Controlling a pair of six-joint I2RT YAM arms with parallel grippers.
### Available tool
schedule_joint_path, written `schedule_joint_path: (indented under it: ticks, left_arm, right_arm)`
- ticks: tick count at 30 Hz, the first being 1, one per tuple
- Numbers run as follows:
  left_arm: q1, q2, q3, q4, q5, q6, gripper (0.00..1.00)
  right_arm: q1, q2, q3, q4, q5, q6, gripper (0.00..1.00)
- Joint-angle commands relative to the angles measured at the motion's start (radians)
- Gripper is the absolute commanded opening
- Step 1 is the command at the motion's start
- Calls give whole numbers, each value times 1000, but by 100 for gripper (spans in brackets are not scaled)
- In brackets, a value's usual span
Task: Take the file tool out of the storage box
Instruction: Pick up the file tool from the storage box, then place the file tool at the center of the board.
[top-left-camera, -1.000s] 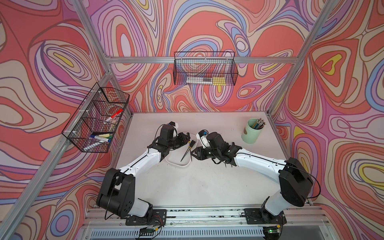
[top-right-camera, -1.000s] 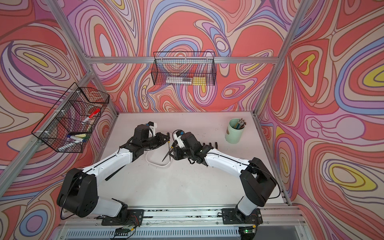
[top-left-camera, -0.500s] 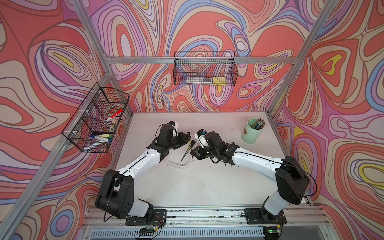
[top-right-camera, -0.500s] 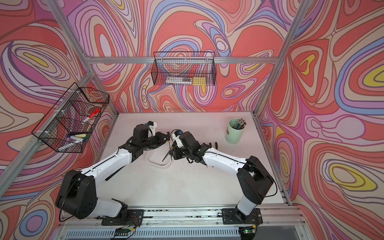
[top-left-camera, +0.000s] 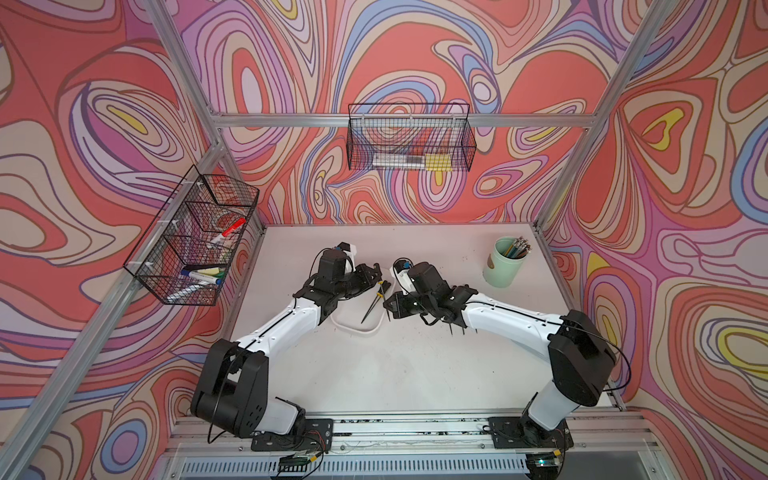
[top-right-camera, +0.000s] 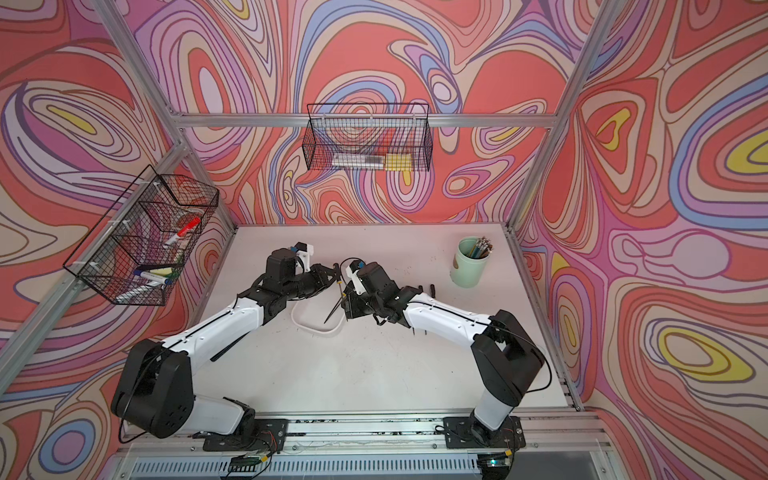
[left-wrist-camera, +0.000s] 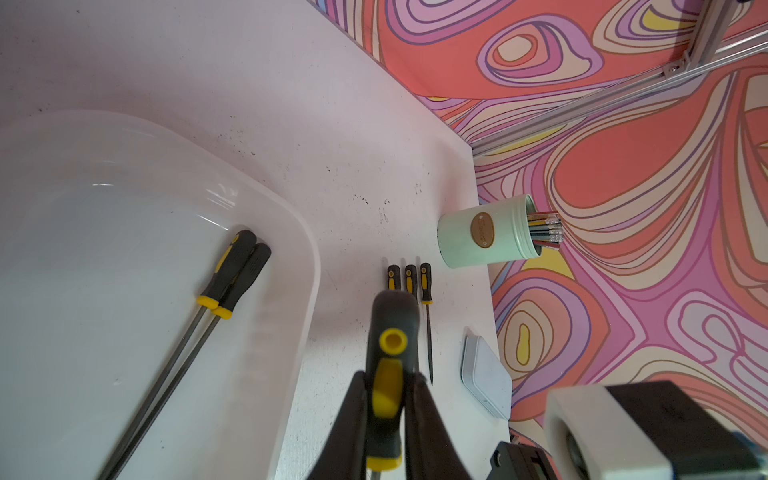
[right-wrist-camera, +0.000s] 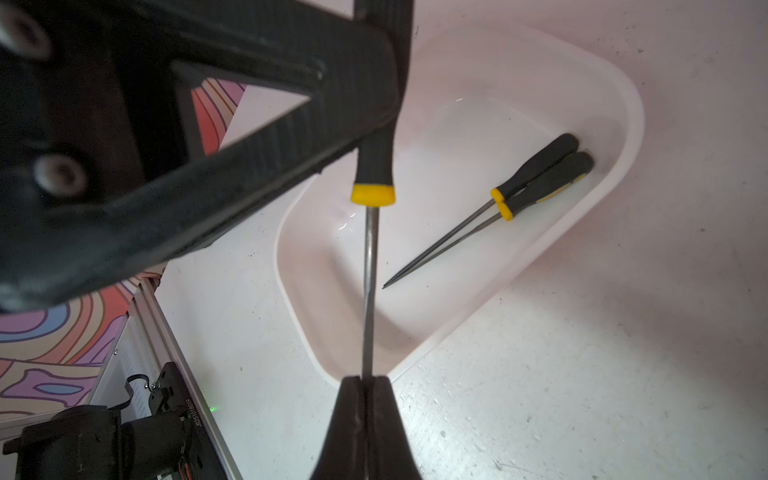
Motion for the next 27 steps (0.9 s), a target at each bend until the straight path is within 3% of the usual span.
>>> schedule_joint_path:
  ticks: [1,3,6,11,13,19,27]
  left_arm:
    - [-4,-11,-10,47,57,-8,18]
    - [-3,-11,-10,42,60,-4,21]
    - [-4,-10,-2,30,69,6,36]
    - [-3,1,48,-62,91,85,84]
    - [-3,-6,68,-127,72,137,98]
    - [-4,-38,118,-344,-19,326,99]
    - [-4,-87,75,-416,-59,420,99]
  right_arm:
    - [8,14,21,5,31,-16,0]
    - [8,8,14,9,48,-11,0]
    - [8,-5,6,1,97,1,0]
    - [8,-18,31,-120,253,11,0]
    - [8,-24,36,-177,328,27,0]
    - [1,-21,58,-345,495,57,0]
    - [-72,17,37,-429,500,76,0]
